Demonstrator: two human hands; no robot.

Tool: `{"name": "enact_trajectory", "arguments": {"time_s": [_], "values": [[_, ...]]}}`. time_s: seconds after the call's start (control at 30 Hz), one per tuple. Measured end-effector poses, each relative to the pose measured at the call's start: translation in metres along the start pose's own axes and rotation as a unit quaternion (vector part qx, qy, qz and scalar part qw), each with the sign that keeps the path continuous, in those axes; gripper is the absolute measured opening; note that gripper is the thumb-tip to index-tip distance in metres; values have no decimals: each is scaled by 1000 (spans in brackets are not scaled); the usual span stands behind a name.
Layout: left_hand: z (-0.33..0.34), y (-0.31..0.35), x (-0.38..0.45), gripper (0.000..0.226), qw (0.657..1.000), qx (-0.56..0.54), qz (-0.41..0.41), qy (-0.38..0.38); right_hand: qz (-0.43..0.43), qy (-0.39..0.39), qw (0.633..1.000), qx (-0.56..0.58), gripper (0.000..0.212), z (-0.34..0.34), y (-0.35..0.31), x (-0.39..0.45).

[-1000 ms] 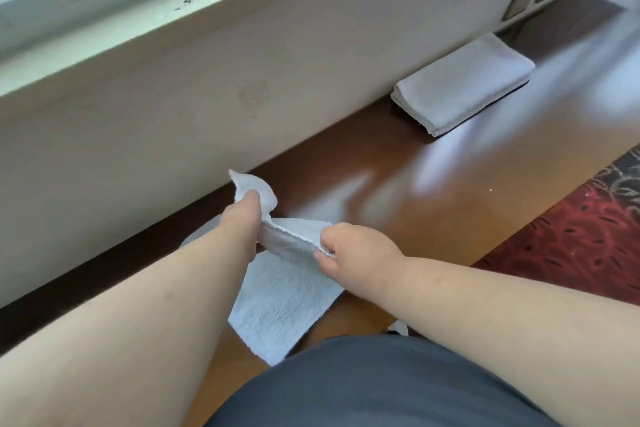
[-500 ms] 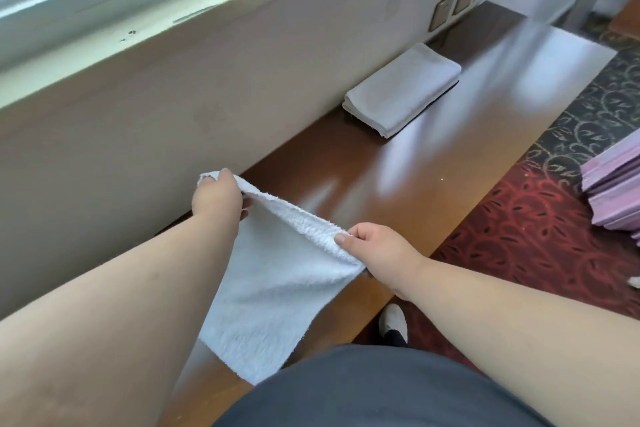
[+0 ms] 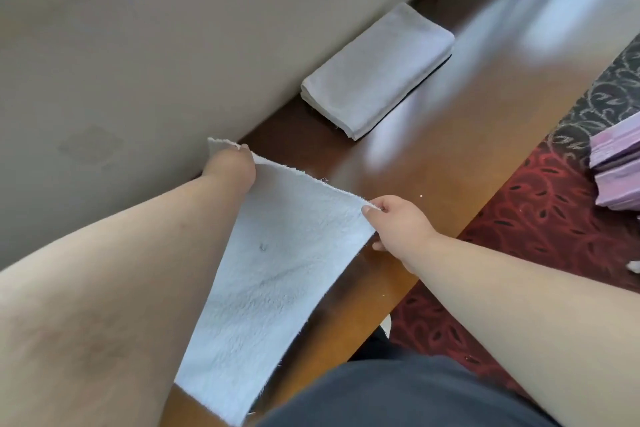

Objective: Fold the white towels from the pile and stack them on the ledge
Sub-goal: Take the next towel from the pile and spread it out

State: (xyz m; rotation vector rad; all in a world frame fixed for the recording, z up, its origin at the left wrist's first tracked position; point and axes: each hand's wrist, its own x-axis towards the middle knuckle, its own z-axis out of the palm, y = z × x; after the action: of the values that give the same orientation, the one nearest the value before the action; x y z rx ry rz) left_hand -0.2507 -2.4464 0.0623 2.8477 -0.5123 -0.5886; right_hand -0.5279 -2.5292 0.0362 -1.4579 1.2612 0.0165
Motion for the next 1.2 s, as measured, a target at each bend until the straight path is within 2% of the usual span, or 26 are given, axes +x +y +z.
{"name": "enact_trajectory", "arguments": {"time_s": [0.1,0.13,0.23,0.3,0.37,0.47,0.57,0.67,0.77,0.83,0.9,1.0,1.03,1.1,1.17,1.2], "values": [[20,16,6,44,987,-139,-42,-64,10,13,995,-101,19,-13,1,27],[27,15,5,41,986,-135,-24,-95,5,14,987,-158,19,-16,1,33],[31,-6,-8,43,986,-39,69,-149,-21,-2,945,-327,17,-31,1,41],[24,-37,-17,47,984,11,117,-137,-35,-23,909,-416,21,-39,-1,45],[10,-75,-25,50,985,67,131,-93,-34,-45,883,-465,27,-46,-5,48],[-7,-142,-35,54,993,93,58,-51,-35,-32,869,-493,29,-47,-6,49],[-16,-211,-43,61,990,98,-12,-101,-37,-1,871,-490,32,-28,-2,36],[-13,-255,-50,60,988,41,-16,-151,67,-98,903,-413,52,16,11,-1],[-10,-282,-44,59,992,48,12,-114,196,-188,933,-235,67,74,35,-61],[-14,-290,-45,60,991,97,7,-92,222,-185,951,-111,66,114,56,-103],[-18,-300,-53,48,987,122,23,-100,223,-148,963,39,61,157,75,-144],[-21,-316,-68,44,973,193,40,-123,203,-72,956,200,61,211,87,-192],[-23,-320,-72,39,968,211,42,-126,193,-60,955,216,61,224,88,-202],[-27,-330,-75,23,971,205,52,-111,162,-51,968,186,43,242,86,-214],[-30,-341,-78,19,983,138,85,-91,108,-23,988,111,21,250,80,-223],[-32,-344,-80,21,987,93,106,-81,76,-3,994,79,19,251,76,-227]]}}
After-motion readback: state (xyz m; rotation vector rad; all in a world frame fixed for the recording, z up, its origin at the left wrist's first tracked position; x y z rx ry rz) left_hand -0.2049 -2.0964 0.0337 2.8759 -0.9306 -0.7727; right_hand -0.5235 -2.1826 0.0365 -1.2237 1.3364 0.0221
